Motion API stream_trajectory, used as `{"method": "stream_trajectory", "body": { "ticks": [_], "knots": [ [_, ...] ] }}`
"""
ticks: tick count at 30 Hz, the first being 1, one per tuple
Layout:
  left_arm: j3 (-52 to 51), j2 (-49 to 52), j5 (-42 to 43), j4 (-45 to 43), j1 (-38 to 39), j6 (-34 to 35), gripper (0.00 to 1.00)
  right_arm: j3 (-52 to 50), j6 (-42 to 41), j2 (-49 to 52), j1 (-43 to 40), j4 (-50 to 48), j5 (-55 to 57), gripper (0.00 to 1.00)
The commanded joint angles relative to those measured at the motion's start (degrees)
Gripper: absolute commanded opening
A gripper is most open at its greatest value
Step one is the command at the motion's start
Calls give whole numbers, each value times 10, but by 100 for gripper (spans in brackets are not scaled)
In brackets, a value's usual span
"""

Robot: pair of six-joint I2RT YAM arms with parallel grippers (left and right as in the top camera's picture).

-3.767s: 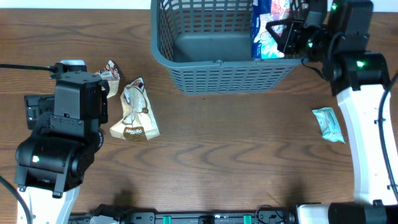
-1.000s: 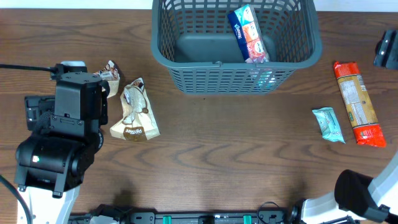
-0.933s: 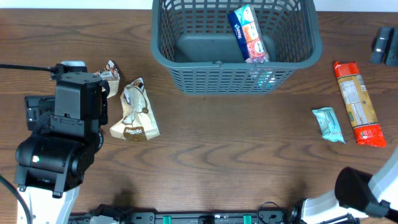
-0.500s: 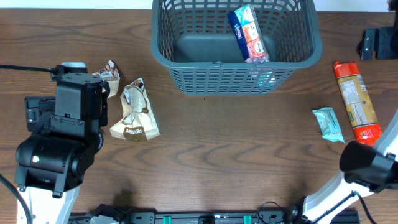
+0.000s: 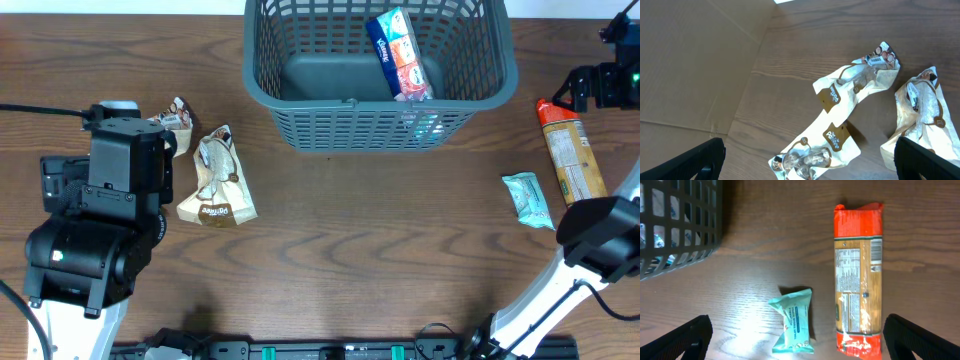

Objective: Pack container
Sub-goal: 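Withdraw the right gripper and move it over the orange pasta packet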

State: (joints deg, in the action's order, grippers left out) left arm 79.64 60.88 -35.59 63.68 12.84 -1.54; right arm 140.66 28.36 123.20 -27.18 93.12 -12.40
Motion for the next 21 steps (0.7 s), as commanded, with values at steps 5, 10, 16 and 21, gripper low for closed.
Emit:
{"method": "stream_trajectory", "body": {
  "ticks": [5, 10, 16, 21],
  "knots": [
    [9, 0, -9, 2, -3, 3, 99, -28, 15, 8, -2, -25, -15, 99],
    [9, 0, -9, 2, -3, 3, 99, -62, 15, 8, -2, -48, -15, 99],
    [9, 0, -9, 2, -3, 3, 99, -129, 16, 8, -2, -82, -7, 99],
    [9, 0, -9, 2, -3, 3, 99, -178, 32, 8, -2, -96, 6, 99]
  ]
}}
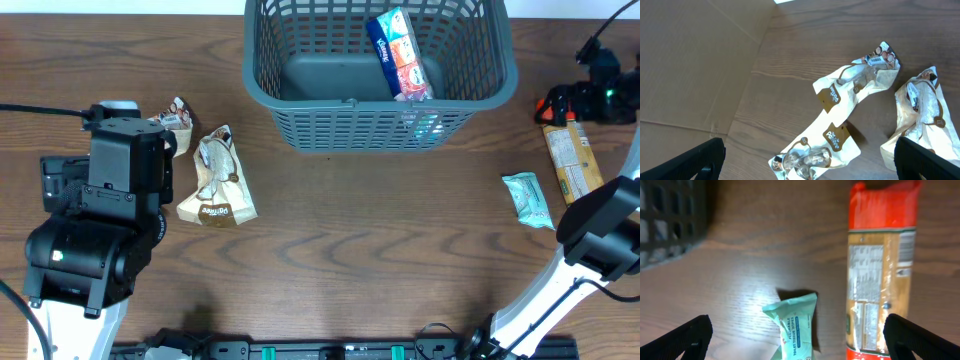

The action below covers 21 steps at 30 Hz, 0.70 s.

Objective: Pack container
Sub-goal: 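Withdraw the right gripper and move it over the orange pasta packet, then lower the right gripper and grasp the pasta packet's top end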

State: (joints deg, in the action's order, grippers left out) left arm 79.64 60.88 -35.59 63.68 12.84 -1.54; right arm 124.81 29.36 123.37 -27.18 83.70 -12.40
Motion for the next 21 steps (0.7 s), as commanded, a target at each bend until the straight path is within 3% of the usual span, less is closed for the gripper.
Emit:
{"method": "stream_trajectory", "body": {
  "ticks": [1, 21],
  "knots": [
    [9, 0, -9, 2, -3, 3, 99, -24, 27, 6, -2, -2, 7, 99],
    [9, 0, -9, 2, -3, 3, 99, -38, -28, 6, -2, 26, 21, 99]
  ]
}}
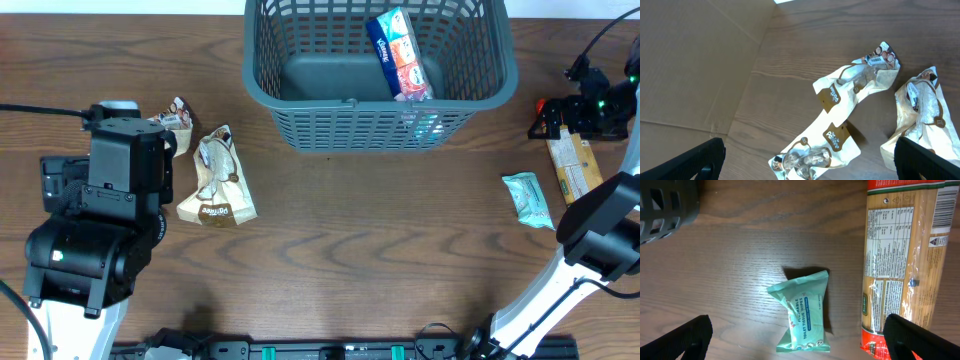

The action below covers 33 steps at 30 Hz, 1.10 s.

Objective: Pack container
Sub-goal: 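Lower the right gripper and grasp the pasta packet's top end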

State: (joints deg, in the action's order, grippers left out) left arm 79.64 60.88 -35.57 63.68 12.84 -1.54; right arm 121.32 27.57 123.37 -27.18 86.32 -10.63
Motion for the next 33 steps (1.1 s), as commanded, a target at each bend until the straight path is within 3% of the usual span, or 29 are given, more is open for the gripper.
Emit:
{"method": "stream_trajectory", "body": {
  "ticks": [1, 11, 23, 33],
  "knots": [
    [9, 0, -9, 2, -3, 3, 99, -3, -10, 6, -3, -2, 4, 99],
    [9, 0, -9, 2, -3, 3, 99, -3, 11, 6, -7, -15, 5, 99],
    [9, 0, -9, 2, -3, 3, 99, -3, -22, 6, -7, -23, -3, 99],
    [9, 1, -9, 2, -3, 3, 99, -3, 51, 6, -7, -91, 98, 99]
  ]
}}
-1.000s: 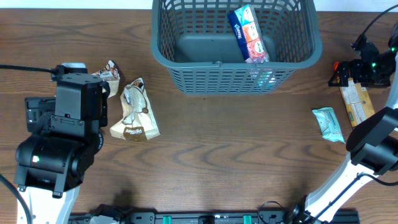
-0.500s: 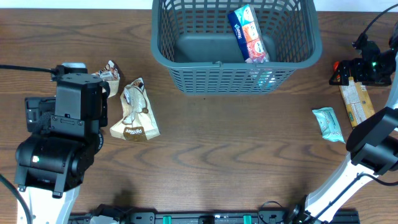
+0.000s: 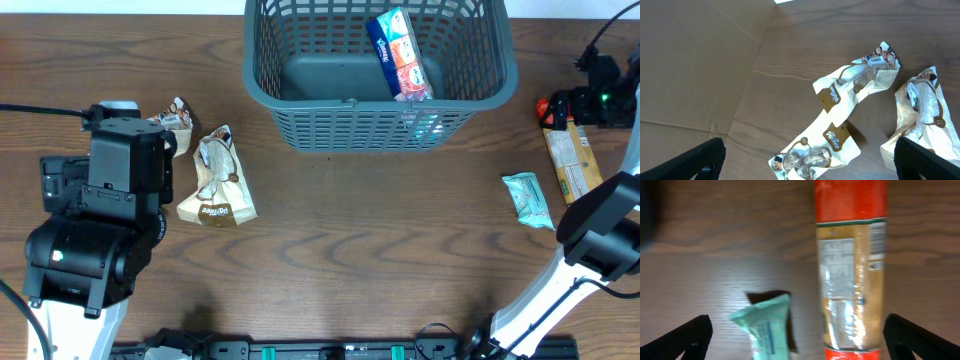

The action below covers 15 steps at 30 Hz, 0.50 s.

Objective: Pack container
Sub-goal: 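Lower the right gripper and grasp the pasta packet's top end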

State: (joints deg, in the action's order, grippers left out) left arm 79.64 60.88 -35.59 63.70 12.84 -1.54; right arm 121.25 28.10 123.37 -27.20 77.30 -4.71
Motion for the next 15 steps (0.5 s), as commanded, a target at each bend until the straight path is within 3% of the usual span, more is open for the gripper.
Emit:
{"method": "stream_trajectory", "body": {
  "ticks": [1, 5, 15],
  "knots": [
    [9, 1, -9, 3, -3, 3, 99, -2, 61, 6, -9, 0, 39, 99],
    [9, 1, -9, 3, -3, 3, 99, -3, 101, 6, -26, -2, 47, 99],
    [9, 1, -9, 3, -3, 2, 99, -14, 97, 37, -92, -3, 44, 99]
  ]
}}
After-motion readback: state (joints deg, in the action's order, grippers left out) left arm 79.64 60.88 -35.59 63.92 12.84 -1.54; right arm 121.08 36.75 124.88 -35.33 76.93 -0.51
